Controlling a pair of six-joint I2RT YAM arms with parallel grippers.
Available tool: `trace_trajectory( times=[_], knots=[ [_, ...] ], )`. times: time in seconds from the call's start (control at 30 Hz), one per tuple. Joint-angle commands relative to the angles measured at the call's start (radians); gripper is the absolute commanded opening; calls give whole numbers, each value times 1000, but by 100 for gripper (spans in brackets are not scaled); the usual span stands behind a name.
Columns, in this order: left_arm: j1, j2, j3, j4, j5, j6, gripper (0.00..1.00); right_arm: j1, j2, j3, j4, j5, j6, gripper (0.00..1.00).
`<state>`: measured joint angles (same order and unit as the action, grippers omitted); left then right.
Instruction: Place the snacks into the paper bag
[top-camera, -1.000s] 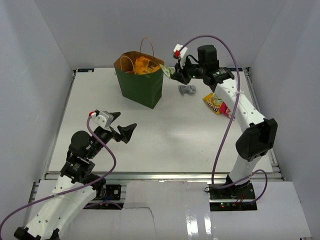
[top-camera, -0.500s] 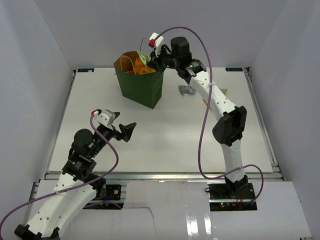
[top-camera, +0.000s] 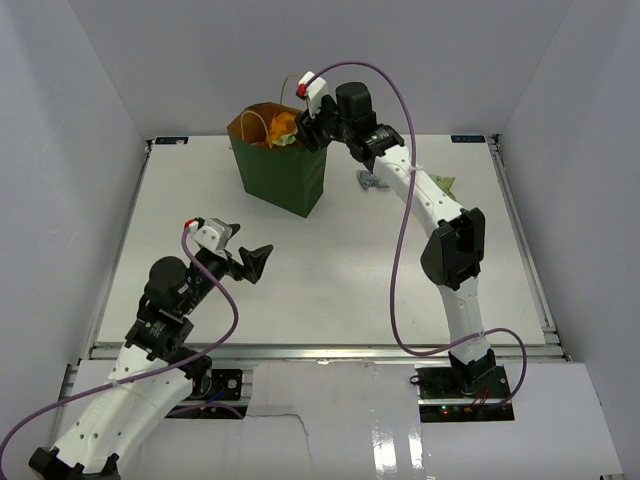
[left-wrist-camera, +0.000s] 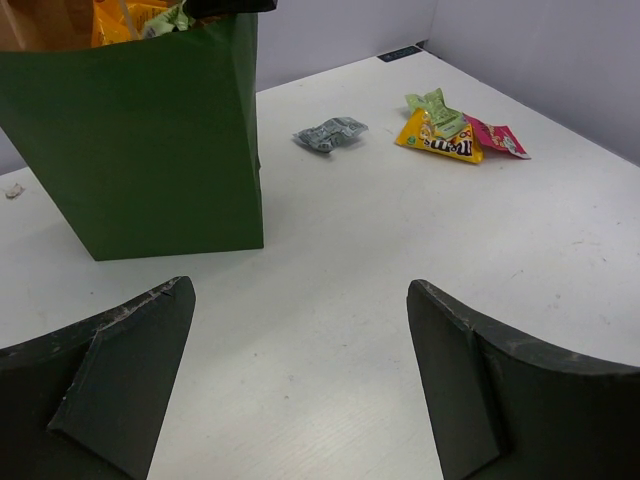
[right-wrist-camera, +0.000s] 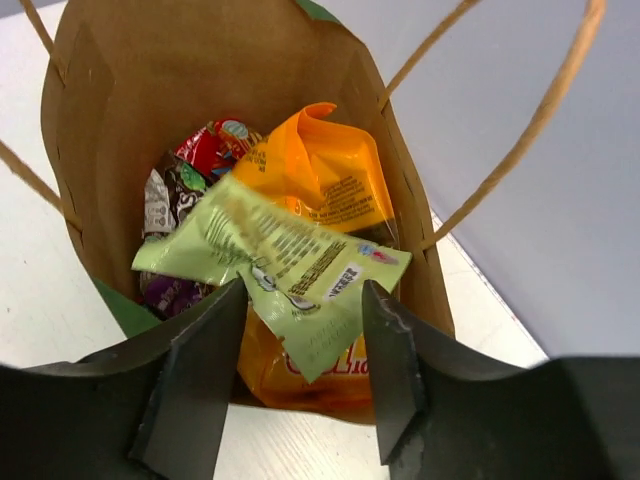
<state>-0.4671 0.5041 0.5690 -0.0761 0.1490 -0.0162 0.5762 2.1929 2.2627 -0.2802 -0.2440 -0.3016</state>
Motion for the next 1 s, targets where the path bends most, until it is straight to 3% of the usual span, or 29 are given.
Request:
trace_trajectory(
  times=[0.0, 0.07, 0.2, 0.4, 0.47, 0.6, 0.63, 0.73, 0.77, 0.87, 0.97],
  knots=[
    [-1, -6, 0, -4, 9, 7, 98, -4, -108, -26, 39, 12, -8, 56],
    [-1, -13, 2, -5, 9, 4, 98, -12, -143, -54, 17, -23, 10, 60],
    [-1, -33, 0, -5, 15, 1, 98, -77, -284, -171, -26, -159, 48, 78],
    [-1, -71, -1, -2, 38, -5, 98, -257, -427, -412, -102, -316, 68, 85],
    [-1, -78, -1, -2, 47, -10, 98, -317, -458, -509, -146, -289, 30, 86],
    [-1, -96, -1, -1, 61, -14, 98, -377, -444, -640, -155, 167, 122, 86],
    [-1, -101, -3, 1, 64, -16, 98, -386, -435, -658, -158, 213, 134, 86],
    [-1, -104, -3, 1, 73, -19, 98, -400, -423, -765, -116, 236, 3, 88],
    [-1, -104, -3, 2, 75, -19, 98, -401, -415, -808, -116, 163, -148, 88],
    [-1, -104, -4, 2, 73, -21, 98, -401, -372, -842, -155, 124, -374, 90],
    [-1, -99, -6, 4, 75, -21, 98, -403, -296, -819, -166, 170, -427, 89]
  ],
)
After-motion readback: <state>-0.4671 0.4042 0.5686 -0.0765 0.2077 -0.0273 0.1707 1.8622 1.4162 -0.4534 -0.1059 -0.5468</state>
